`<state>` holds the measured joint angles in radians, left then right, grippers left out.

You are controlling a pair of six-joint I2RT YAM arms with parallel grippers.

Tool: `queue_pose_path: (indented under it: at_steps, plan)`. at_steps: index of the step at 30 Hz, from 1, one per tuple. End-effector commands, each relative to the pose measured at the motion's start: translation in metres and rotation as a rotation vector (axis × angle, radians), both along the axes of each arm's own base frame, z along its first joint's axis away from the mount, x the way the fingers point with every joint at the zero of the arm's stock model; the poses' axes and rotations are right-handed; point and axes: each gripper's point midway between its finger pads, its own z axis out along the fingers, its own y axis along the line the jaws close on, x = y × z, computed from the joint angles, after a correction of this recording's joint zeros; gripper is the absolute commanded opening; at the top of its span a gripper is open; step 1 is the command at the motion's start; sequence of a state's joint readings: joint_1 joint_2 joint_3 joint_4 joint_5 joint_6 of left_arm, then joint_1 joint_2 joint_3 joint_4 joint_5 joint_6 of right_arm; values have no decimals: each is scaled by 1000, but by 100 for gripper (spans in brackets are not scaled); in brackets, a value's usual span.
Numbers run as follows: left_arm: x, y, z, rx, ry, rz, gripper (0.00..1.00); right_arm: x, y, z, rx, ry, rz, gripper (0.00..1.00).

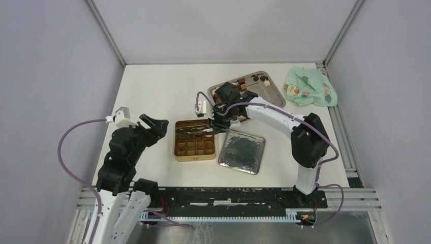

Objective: Pack the chocolate
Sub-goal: Adjust the packing box at the center of the board, then pick up the fake chocolate from the plate.

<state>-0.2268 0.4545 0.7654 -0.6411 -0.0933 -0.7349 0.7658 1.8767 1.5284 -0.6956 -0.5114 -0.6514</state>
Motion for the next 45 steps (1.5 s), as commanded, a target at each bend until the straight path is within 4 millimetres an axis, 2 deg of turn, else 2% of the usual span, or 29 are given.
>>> queue_pose_path:
  at_steps: [1, 4, 6, 8, 12, 14, 21, 28, 33, 40, 45]
  plan:
    - [-4, -12, 32, -101, -99, -39, 80, -3, 4, 62, 133, -94, 14, 40]
    - [-7, -17, 48, -131, -168, -69, 81, -11, -8, 78, 172, -105, 14, 39]
    - [-9, -17, 58, -149, -215, -72, 87, -13, -20, 85, 200, -105, 5, 39]
    - [-11, -17, 65, -177, -252, -71, 98, -11, -35, 89, 226, -102, -18, 39]
    - [-15, -30, 78, -254, -330, -137, 100, 11, -80, 93, 272, -95, -144, 40]
    - [-13, -34, 75, -282, -333, -154, 100, 23, -105, 91, 281, -92, -215, 40]
    - [-1, -43, 54, -296, -260, -173, 100, 61, -190, 59, 229, -72, -472, 40]
    - [5, -45, 30, -304, -197, -164, 100, 87, -252, 29, 85, -69, -608, 39]
    - [6, -46, 19, -323, -179, -155, 100, 109, -273, 17, -10, -110, -640, 40]
    - [6, -45, 13, -320, -163, -147, 100, 151, -279, 10, -45, -124, -674, 40]
    - [6, -43, 10, -316, -156, -136, 100, 164, -272, 1, -57, -103, -654, 40]
